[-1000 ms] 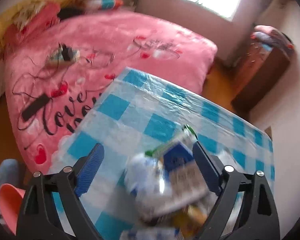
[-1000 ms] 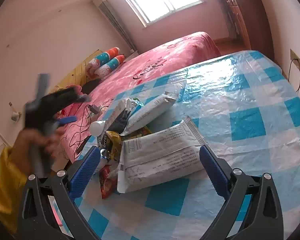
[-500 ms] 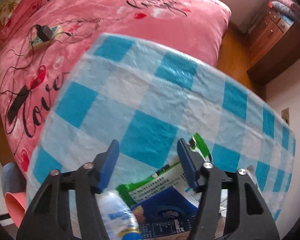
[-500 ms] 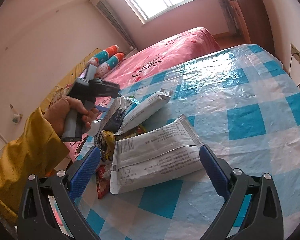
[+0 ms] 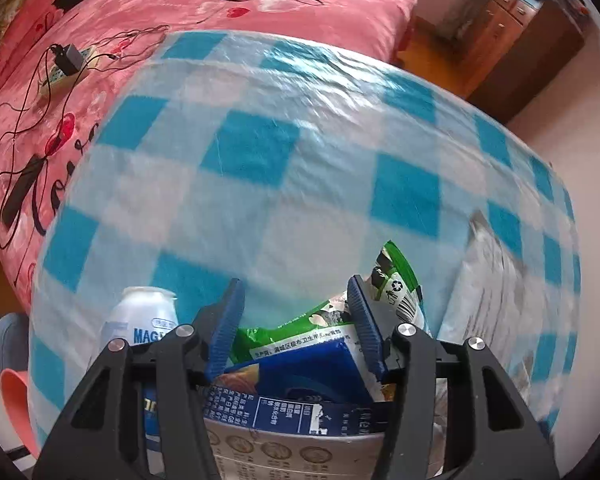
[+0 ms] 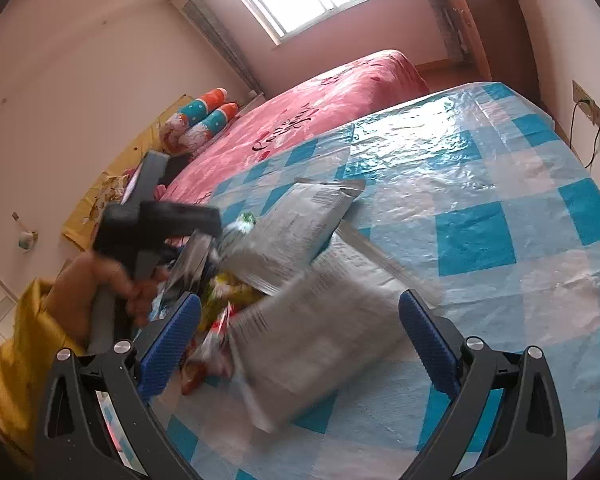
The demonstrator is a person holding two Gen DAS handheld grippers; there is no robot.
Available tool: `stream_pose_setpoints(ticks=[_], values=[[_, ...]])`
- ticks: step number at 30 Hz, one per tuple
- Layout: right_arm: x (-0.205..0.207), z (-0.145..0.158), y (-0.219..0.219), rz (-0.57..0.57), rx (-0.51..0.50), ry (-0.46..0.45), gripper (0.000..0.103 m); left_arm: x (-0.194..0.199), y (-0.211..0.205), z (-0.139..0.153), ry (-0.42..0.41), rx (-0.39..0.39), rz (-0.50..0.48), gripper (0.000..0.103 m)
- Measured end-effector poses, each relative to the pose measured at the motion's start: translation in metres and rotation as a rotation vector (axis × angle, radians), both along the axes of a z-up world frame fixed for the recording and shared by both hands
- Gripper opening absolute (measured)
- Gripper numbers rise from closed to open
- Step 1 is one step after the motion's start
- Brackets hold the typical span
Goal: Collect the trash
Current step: 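Return the left tool to the table and grasp the white yogurt bottle, then grasp the blue carton with the right tool while the left tool holds the yogurt bottle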
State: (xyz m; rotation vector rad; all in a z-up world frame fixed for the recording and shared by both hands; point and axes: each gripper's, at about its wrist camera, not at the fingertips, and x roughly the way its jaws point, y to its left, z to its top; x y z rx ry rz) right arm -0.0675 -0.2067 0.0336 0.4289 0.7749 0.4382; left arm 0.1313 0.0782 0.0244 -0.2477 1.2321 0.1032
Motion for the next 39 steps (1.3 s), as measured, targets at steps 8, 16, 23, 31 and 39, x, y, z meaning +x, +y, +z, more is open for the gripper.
stream_pose_setpoints(ticks=[8, 16, 23, 31, 39], values=[[-0.002, -0.002, -0.005, -0.029, -0.039, 0.004, 0.098, -0.051, -0.024, 0.023, -0.103, -0.009, -0.099, 0.054], [-0.001, -0.005, -0.018, -0.09, -0.073, 0.035, 0.098, -0.097, 0.02, 0.081, -0.274, 0.062, -0.043, 0.07], [-0.007, -0.009, -0.022, -0.124, -0.113, 0.085, 0.098, -0.113, 0.07, 0.056, -0.217, 0.058, 0.02, 0.075], [-0.011, -0.02, -0.016, -0.154, -0.155, 0.128, 0.098, -0.115, 0.095, 0.011, -0.164, 0.005, 0.021, 0.075], [-0.007, -0.028, 0.008, -0.151, -0.23, 0.118, 0.098, -0.113, 0.093, -0.004, -0.204, -0.051, -0.002, 0.074]])
